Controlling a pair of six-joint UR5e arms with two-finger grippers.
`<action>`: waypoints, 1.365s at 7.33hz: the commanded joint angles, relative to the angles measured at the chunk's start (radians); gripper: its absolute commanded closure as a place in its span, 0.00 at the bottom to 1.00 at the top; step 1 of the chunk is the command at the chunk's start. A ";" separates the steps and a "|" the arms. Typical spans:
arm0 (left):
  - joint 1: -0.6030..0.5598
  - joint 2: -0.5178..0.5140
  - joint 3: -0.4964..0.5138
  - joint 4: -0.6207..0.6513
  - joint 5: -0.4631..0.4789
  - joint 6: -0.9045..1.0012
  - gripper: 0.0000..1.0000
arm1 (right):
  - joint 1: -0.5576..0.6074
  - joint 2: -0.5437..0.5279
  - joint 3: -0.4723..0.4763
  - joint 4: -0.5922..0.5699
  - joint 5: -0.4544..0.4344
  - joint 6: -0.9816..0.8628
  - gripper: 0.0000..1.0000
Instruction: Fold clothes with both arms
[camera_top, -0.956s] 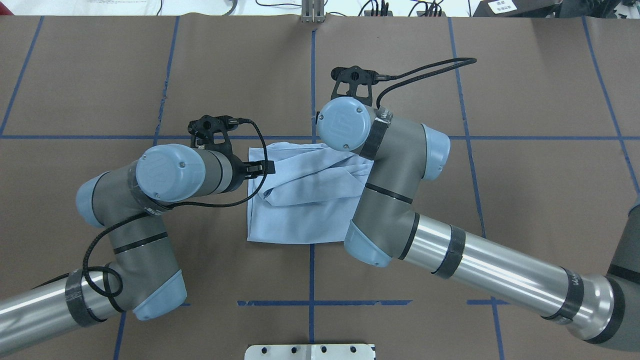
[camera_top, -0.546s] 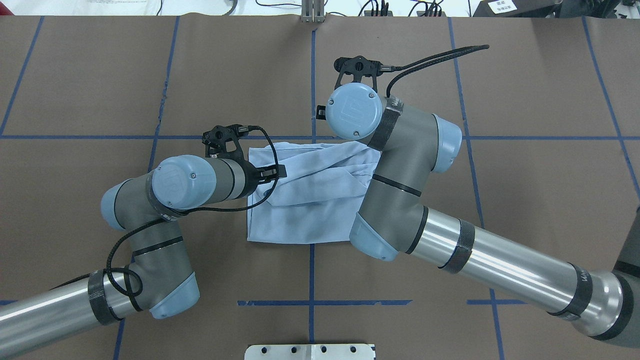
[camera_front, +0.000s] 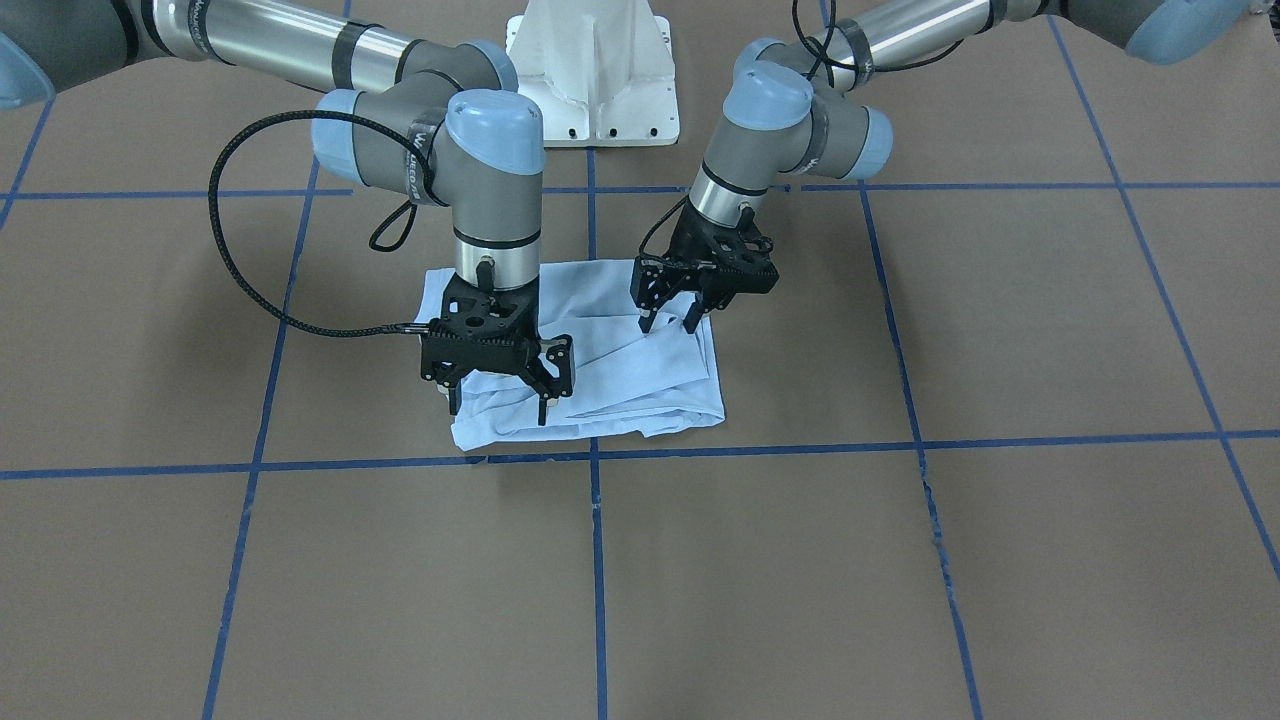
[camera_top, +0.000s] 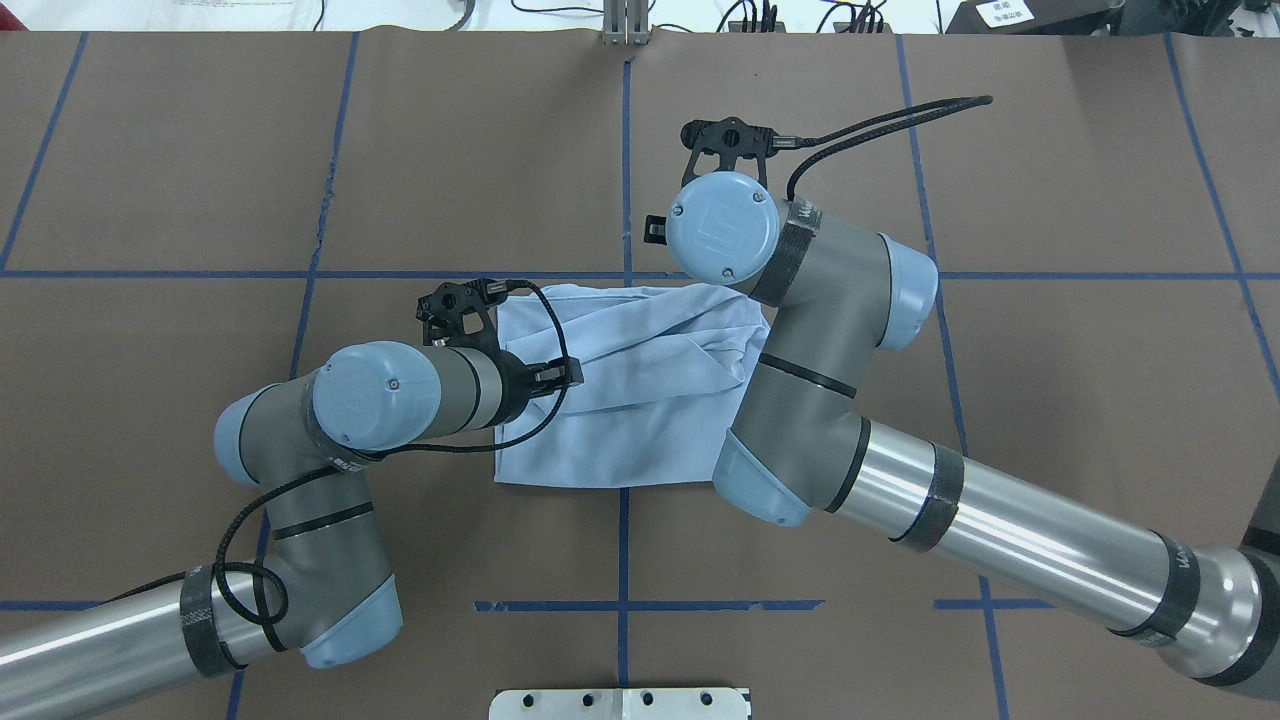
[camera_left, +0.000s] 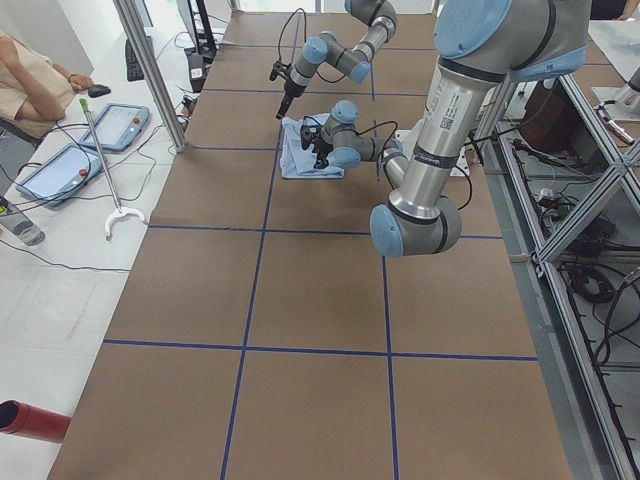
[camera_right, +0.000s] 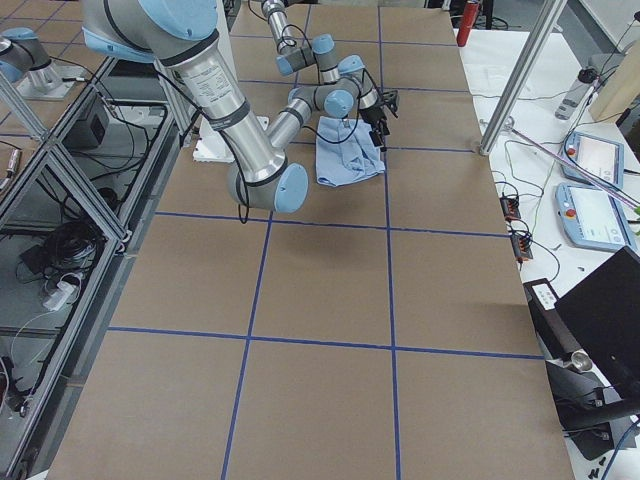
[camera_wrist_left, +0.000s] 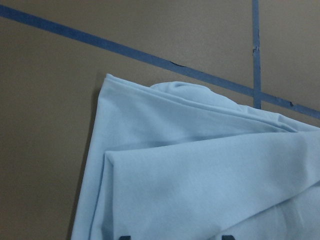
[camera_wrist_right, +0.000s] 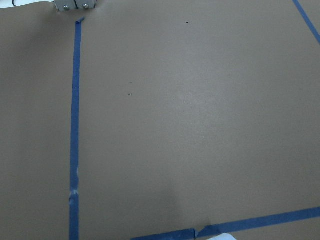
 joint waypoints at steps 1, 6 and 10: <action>0.003 0.004 -0.019 0.006 -0.001 -0.001 0.32 | 0.000 -0.003 0.005 0.000 -0.003 0.002 0.00; 0.004 0.014 -0.008 0.006 -0.001 -0.001 0.31 | -0.001 -0.006 0.003 0.000 -0.004 0.000 0.00; 0.004 0.020 -0.006 0.004 -0.001 -0.001 0.35 | -0.001 -0.009 0.003 0.000 -0.004 0.000 0.00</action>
